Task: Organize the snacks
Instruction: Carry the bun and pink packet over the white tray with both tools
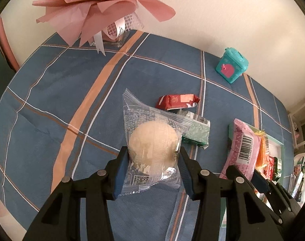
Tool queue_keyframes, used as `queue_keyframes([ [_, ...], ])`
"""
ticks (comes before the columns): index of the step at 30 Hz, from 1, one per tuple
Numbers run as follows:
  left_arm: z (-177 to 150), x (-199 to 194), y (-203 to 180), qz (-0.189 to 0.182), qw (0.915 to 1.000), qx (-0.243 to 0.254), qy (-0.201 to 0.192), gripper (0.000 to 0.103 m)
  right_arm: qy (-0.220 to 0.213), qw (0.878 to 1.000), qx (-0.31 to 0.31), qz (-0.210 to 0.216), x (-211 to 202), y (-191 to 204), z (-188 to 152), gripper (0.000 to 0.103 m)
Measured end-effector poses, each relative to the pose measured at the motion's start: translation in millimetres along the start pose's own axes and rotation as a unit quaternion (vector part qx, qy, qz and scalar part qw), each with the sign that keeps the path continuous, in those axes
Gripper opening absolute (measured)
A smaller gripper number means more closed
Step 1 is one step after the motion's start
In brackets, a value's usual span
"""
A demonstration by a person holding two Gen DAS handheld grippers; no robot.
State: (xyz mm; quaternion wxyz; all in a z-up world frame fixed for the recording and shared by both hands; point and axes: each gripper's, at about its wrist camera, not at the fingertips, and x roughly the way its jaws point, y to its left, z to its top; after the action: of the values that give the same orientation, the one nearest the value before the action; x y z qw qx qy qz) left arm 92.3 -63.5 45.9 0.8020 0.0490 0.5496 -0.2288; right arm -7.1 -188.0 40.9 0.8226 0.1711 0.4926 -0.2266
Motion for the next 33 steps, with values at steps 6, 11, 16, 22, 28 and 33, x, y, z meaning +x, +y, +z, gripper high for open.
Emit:
queue_keyframes([
  [6, 0.2, -6.3, -9.6, -0.002, 0.9999, 0.007, -0.009, 0.050, -0.001, 1.000, 0.014, -0.004, -9.8, -12.0, 1.2, 0.039],
  [11, -2.9, -10.3, -32.9, -0.005, 0.9995, 0.028, -0.015, 0.050, -0.006, 0.999, 0.036, -0.010, -20.1, -33.7, 2.8, 0.039],
  [16, -11.4, -14.2, -71.8, -0.022, 0.9973, 0.067, -0.018, 0.050, -0.005, 0.998, 0.065, -0.018, -27.8, -64.2, 2.2, 0.039],
  [22, -27.6, -16.5, -123.0, -0.042, 0.9917, 0.120, -0.019, 0.050, -0.008, 0.994, 0.104, -0.034, -35.1, -107.9, 1.4, 0.039],
  [28, -41.7, -17.9, -161.6, -0.051, 0.9850, 0.163, -0.020, 0.050, -0.007, 0.985, 0.163, -0.050, -42.5, -161.1, -6.8, 0.039],
  [33, -52.4, -21.0, -188.9, -0.061, 0.9783, 0.197, -0.024, 0.050, -0.010, 0.978, 0.201, -0.056, -50.1, -194.5, -13.1, 0.039],
])
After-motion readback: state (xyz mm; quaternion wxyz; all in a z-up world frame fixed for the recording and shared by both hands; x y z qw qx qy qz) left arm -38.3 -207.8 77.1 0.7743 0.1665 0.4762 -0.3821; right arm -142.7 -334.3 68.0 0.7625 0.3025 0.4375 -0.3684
